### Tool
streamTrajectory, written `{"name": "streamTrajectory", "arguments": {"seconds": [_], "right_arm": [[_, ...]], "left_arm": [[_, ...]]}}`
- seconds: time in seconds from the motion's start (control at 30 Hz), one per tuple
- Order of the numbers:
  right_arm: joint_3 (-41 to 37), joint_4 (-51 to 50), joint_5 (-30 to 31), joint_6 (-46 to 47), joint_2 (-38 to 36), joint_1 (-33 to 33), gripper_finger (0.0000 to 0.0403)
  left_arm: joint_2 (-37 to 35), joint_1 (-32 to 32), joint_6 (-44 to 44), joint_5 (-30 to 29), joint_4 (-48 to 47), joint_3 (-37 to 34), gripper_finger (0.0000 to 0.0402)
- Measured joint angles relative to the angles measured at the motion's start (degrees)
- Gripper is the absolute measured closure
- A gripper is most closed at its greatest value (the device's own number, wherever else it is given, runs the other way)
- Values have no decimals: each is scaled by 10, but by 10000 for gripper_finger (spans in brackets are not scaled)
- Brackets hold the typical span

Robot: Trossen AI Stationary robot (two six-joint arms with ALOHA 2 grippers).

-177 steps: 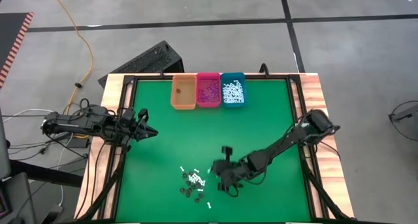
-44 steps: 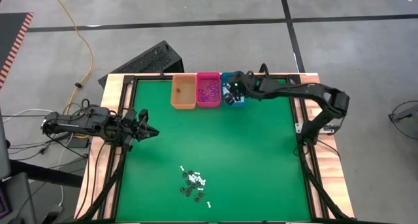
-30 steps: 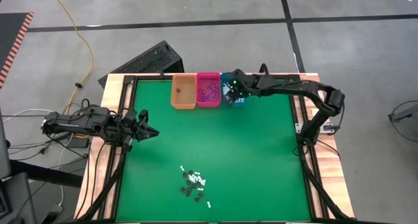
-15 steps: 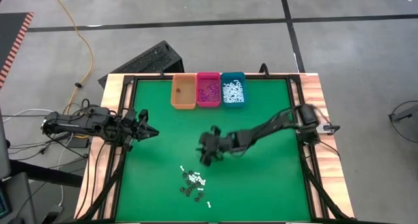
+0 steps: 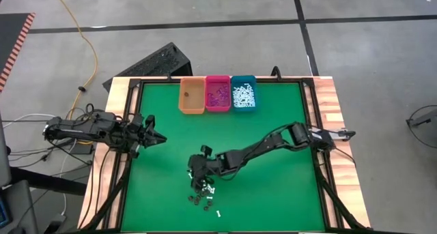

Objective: Sort Halloween decoration
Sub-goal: Put the white bone toy into the blue bin

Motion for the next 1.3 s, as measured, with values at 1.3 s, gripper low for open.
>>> {"name": "streamTrajectory", "arguments": {"seconds": [1.3], "right_arm": [[30,-57,0,74,57,18,376]], "left_arm": [[0,0,5,0,-14,0,376]]}}
